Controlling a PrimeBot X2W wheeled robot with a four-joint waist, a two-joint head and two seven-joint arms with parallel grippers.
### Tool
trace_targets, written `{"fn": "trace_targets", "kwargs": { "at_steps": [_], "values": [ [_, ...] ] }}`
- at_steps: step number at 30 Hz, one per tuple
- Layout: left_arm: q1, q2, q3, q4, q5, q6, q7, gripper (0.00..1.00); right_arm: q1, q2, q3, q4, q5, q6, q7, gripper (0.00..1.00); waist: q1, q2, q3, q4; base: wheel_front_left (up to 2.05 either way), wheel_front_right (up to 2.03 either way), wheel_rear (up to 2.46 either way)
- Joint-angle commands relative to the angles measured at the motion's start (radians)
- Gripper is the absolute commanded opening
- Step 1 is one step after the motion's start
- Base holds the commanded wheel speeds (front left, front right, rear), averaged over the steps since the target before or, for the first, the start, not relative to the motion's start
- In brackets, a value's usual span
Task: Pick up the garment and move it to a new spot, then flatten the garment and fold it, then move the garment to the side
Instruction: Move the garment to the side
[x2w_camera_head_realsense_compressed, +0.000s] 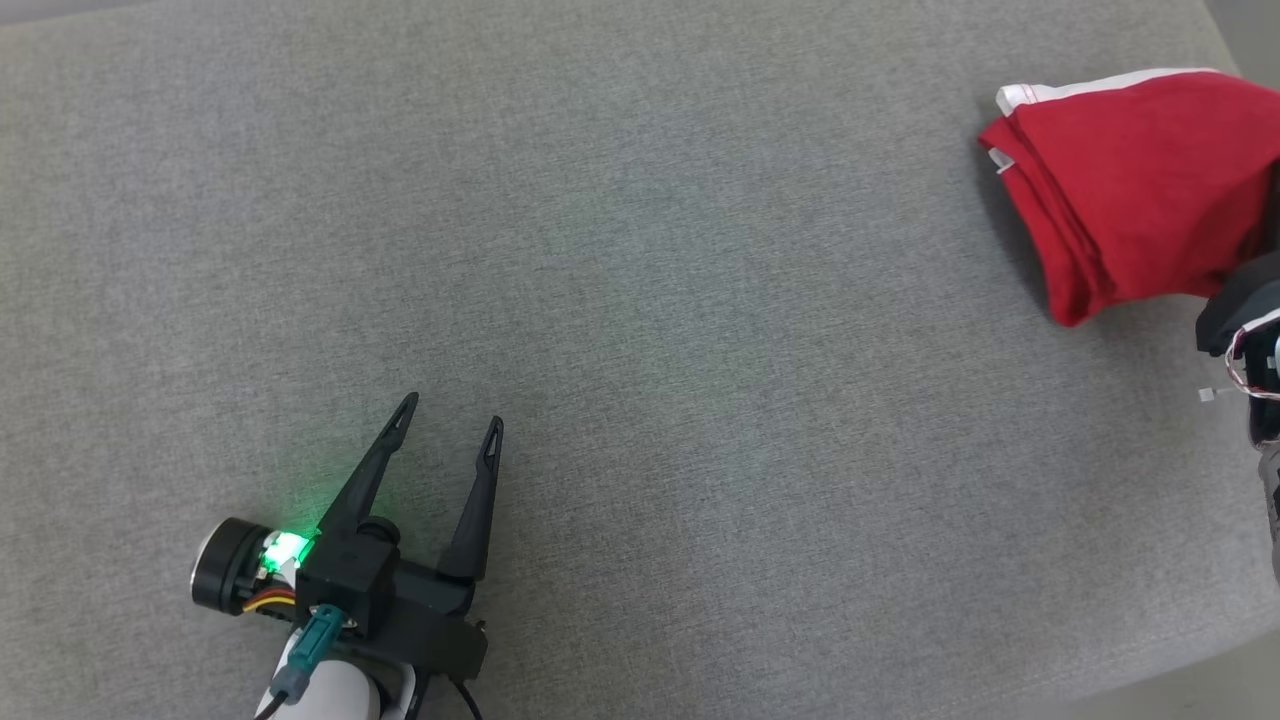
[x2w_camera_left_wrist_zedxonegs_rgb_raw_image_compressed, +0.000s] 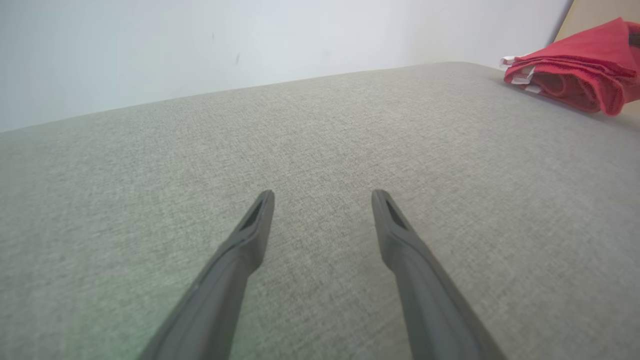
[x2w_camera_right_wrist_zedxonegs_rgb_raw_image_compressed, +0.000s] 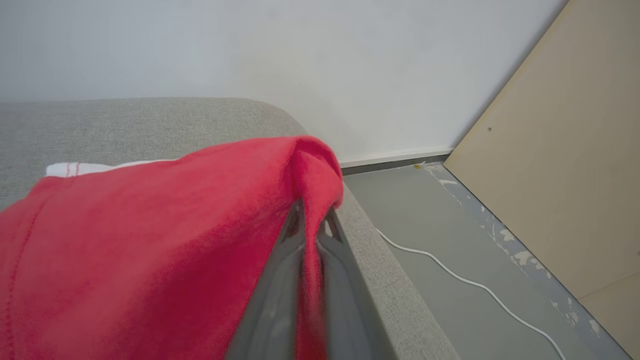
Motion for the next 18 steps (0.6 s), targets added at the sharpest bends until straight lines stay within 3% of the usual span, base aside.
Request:
{"fn": "trace_targets", "kwargs": {
  "at_steps": [1,2,3,4,5,12,18],
  "values": [
    [0.008,0.021,0.012,0.016,0.010,0.006,-0.001,1.00,-0.004,0.003,-0.022,-0.009,-0.022,-0.002,0.000,0.00,-0.0001,0.0000,0.003,0.004,0.00,0.00,0.00],
    [0.010,0.022,0.013,0.016,0.009,0.007,-0.001,1.00,0.000,0.001,-0.052,-0.013,-0.048,-0.002,0.000,0.00,-0.0001,0.0000,0.004,0.004,0.00,0.00,0.00],
    [0.011,0.022,0.014,0.018,0.008,0.008,-0.001,1.00,0.003,-0.001,-0.085,-0.014,-0.073,-0.002,0.000,0.20,-0.0001,0.0000,0.004,0.005,0.00,0.00,0.00],
    [0.011,0.022,0.015,0.020,0.008,0.010,0.000,1.00,0.007,-0.007,-0.119,-0.010,-0.099,-0.002,0.002,0.75,-0.0001,0.0000,0.004,0.007,0.00,0.00,0.00],
    [0.011,0.021,0.014,0.023,0.007,0.011,0.002,1.00,0.009,-0.010,-0.155,-0.010,-0.128,-0.002,0.005,1.00,-0.0001,0.0000,0.002,0.009,0.00,0.00,0.00],
    [0.015,0.004,0.017,0.035,-0.004,0.020,0.001,1.00,0.023,0.027,-0.349,-0.078,-0.308,-0.002,0.002,1.00,-0.0001,0.0000,-0.028,0.015,0.00,0.00,0.00],
    [0.032,-0.008,0.033,0.035,-0.016,0.031,0.000,1.00,0.011,0.141,-0.295,-0.143,-0.306,-0.002,-0.001,1.00,-0.0001,0.0000,-0.074,0.017,0.00,0.00,0.00]
  ]
}}
